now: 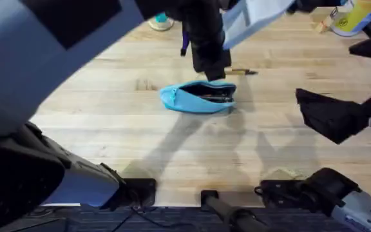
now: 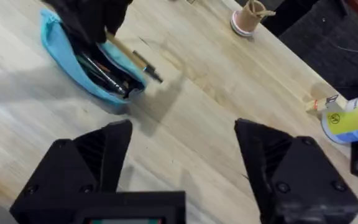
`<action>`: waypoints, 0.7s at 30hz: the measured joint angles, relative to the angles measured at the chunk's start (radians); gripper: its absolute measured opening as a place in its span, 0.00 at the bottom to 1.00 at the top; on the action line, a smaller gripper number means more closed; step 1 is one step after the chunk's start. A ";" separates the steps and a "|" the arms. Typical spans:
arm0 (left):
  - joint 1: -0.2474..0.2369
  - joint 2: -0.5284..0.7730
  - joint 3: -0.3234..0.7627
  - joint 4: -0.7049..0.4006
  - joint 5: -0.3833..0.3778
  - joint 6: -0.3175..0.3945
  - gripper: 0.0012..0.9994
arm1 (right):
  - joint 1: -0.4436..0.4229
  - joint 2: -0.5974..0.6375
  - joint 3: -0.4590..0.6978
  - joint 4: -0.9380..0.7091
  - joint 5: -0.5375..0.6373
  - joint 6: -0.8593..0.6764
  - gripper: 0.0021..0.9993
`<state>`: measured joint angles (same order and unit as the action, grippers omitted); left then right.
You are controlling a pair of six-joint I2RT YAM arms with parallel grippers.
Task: Unzip the bag, pick up the pens from the table one at a time and place them inside, then zip the bag closed.
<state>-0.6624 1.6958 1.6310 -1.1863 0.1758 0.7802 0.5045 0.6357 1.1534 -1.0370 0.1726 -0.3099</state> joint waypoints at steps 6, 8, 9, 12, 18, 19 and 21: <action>0.000 0.000 -0.065 0.027 0.044 0.042 0.04 | 0.000 0.000 0.000 0.000 0.000 0.000 1.00; 0.000 0.000 -0.073 0.037 0.058 0.058 0.04 | 0.000 0.000 0.000 0.000 0.000 0.000 1.00; 0.000 0.000 -0.082 0.045 0.065 0.063 0.04 | 0.000 0.000 0.000 0.000 0.000 0.000 1.00; 0.000 0.000 -0.118 0.056 0.073 0.075 0.04 | 0.000 0.000 0.000 0.000 0.000 0.000 1.00; 0.000 0.000 -0.201 0.083 0.077 0.081 0.04 | 0.000 0.000 0.000 0.007 0.000 0.000 1.00; 0.000 0.000 -0.211 0.087 0.076 0.081 0.04 | 0.000 0.000 0.000 0.010 0.000 0.000 1.00; 0.000 0.000 -0.226 0.091 0.071 0.081 0.04 | 0.000 0.000 0.000 0.011 0.000 0.000 1.00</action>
<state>-0.6624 1.6962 1.4054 -1.0954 0.2469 0.8616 0.5045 0.6361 1.1534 -1.0256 0.1726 -0.3100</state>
